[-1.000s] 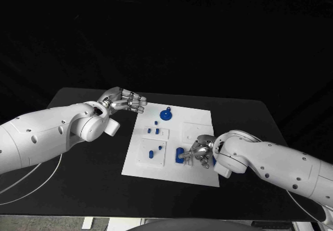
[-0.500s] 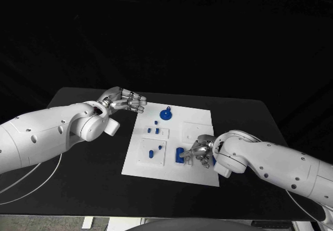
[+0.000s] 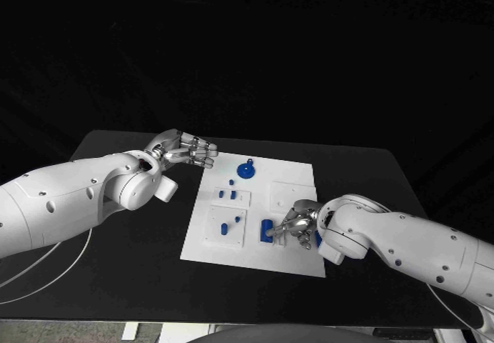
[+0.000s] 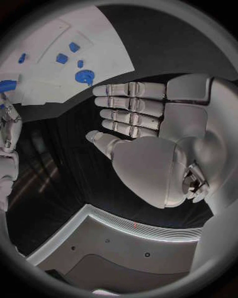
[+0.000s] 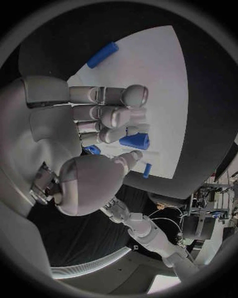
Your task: Assemble the parts on the task board
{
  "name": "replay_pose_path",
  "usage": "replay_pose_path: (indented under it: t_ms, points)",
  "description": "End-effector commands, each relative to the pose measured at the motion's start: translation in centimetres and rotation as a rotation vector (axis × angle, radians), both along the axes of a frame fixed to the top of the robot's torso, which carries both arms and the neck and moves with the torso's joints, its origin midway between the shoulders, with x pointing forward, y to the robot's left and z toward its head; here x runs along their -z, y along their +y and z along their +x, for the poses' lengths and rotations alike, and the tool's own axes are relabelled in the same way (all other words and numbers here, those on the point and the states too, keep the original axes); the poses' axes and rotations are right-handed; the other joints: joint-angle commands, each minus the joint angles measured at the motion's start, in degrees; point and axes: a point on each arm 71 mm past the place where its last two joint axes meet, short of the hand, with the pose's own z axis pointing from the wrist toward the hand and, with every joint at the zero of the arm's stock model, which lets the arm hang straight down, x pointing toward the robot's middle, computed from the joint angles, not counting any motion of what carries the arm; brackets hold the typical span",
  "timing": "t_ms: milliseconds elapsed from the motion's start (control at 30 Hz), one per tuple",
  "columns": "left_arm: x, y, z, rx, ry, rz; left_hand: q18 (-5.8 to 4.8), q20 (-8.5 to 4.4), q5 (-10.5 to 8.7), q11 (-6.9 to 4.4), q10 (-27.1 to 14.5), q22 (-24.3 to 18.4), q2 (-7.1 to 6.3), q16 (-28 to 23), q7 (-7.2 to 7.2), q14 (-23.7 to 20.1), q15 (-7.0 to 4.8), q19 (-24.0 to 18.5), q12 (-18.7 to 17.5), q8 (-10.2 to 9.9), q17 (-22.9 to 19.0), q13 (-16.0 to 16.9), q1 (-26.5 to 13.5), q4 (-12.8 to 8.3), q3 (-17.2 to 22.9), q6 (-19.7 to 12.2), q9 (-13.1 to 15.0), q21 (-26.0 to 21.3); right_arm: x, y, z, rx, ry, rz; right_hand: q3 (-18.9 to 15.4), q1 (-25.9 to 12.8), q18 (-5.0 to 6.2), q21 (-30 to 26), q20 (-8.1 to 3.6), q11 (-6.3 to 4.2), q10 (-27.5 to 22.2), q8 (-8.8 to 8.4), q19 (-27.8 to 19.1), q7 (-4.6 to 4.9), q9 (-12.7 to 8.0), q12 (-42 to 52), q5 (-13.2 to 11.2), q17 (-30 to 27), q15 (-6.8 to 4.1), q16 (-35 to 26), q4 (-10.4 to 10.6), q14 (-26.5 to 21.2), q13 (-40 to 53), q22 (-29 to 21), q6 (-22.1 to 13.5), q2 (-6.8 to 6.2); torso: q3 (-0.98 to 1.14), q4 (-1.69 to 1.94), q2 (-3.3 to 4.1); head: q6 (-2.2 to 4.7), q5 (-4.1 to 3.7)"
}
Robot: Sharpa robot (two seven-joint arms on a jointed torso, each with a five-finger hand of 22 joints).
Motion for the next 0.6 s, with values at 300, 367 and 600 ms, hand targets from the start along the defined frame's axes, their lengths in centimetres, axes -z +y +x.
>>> replay_pose_path:
  t_ms: [300, 367, 600]
  points:
    - [-0.06, -0.25, -0.05, 0.015, 0.001, -0.01, 0.07, 0.43, -0.05, -0.12, -0.36, -0.06, -0.02, -0.03, -0.12, -0.47, 0.07, -0.06, 0.06, -0.04, 0.08, -0.01, -0.39, 0.25, -0.02, -0.39, -0.02, 0.16, 0.1, 0.52, -0.31, -0.077, 0.009, -0.024, 0.32, 3.53, 0.1, 0.35, -0.32, -0.11, 0.26, 0.02, 2.66, -0.36, 0.05, 0.0, 0.44, -0.03, -0.42, 0.18, 0.13, 0.09, -0.02, 0.16, 1.67, -1.9, -0.07, 0.01, 0.02, -0.08, -0.19]
    - [-0.06, -0.25, -0.05, 0.016, 0.002, -0.01, 0.07, 0.43, -0.05, -0.12, -0.36, -0.06, -0.02, -0.03, -0.12, -0.47, 0.07, -0.06, 0.06, -0.04, 0.08, -0.01, -0.39, 0.25, -0.02, -0.39, -0.02, 0.16, 0.12, 0.56, -0.32, -0.078, 0.008, -0.029, 0.28, 3.84, 0.09, 0.29, -0.33, -0.12, 0.28, 0.02, 2.65, -0.38, 0.04, 0.03, 0.32, -0.03, -0.42, 0.16, 0.36, 0.08, 0.0, 0.15, 1.74, -2.12, -0.07, 0.04, 0.03, -0.11, -0.21]
    - [-0.06, -0.25, -0.06, 0.016, 0.002, -0.01, 0.07, 0.43, -0.05, -0.12, -0.36, -0.06, -0.02, -0.03, -0.12, -0.47, 0.07, -0.06, 0.06, -0.04, 0.08, -0.01, -0.39, 0.25, -0.02, -0.39, -0.02, 0.16, 0.18, 0.48, -0.14, -0.056, -0.007, -0.057, 0.59, 4.02, -0.01, 0.38, -0.43, -0.31, 0.46, 0.01, 2.72, -0.69, 0.14, 0.08, 0.0, 0.06, -0.53, 0.21, 1.19, 0.11, 0.02, 0.29, 2.46, -0.96, -0.06, 0.07, 0.02, -0.13, -0.24]
